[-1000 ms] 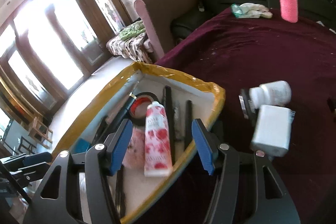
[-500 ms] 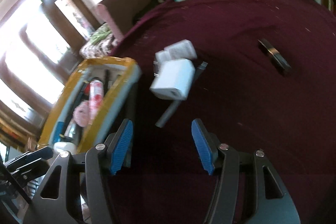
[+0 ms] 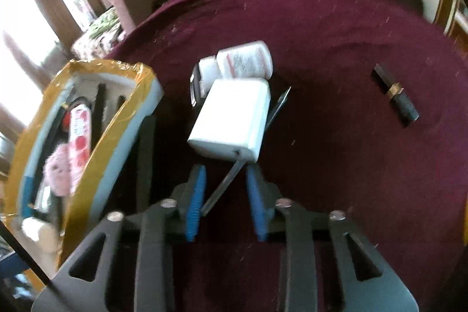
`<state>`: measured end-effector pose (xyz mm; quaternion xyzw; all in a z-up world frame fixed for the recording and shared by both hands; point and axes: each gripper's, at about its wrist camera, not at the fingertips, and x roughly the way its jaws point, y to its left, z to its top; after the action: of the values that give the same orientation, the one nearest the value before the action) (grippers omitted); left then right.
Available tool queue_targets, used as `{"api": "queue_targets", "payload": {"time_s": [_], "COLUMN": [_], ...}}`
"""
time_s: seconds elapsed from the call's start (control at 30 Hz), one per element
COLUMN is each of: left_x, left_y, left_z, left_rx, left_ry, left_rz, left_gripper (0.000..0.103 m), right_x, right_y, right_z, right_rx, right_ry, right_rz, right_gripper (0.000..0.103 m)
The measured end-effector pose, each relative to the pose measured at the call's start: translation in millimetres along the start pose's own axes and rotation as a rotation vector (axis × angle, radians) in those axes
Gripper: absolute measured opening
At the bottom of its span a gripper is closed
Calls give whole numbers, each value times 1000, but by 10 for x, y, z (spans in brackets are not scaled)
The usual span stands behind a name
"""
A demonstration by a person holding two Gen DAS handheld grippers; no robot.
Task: Organize objects
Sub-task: 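Grasp a clear pen with the right tool while the left tool reaches for the white charger, then grasp the white charger with the left tool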
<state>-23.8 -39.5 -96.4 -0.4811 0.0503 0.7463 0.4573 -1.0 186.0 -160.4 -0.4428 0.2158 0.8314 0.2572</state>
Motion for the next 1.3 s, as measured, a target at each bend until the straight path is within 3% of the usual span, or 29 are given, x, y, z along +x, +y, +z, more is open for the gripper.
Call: {"api": "queue_targets", "payload": {"time_s": [0.13,0.37,0.53,0.7,0.87,1.03,1.2,1.3], "left_x": [36,162,394,705,1114,1536,1776,1888], "left_y": [1,-222,-513,-707,-745,-791,-816,-808], "left_z": [31,150,322,562,820,988,1044,1049], "left_rx": [-6,41,134,165,160,180,173,152], "left_ry": [4,17,42,80,117,156,201,238], "left_rz": [-11,-17,-40,-57,30,121,145,153], "left_gripper": [45,45,49,55,57,57,56,55], "right_x": [-65,-377,-440,-360,-340,-333,-336,-348], "right_y": [-74,-584,-833,-835,-998,-1010,-1004,-1007], "right_z": [-115,-429,-406,-292,-332,-338,-342,-349], "right_rx": [-12,72,62,22,84,112,113,105], "right_ry": [-7,-1,10,10,-43,-35,-33,-32], "right_rz": [-28,-59,-9,72,179,207,233,234], "right_gripper": [5,3,4,8,8,8,20,20]}}
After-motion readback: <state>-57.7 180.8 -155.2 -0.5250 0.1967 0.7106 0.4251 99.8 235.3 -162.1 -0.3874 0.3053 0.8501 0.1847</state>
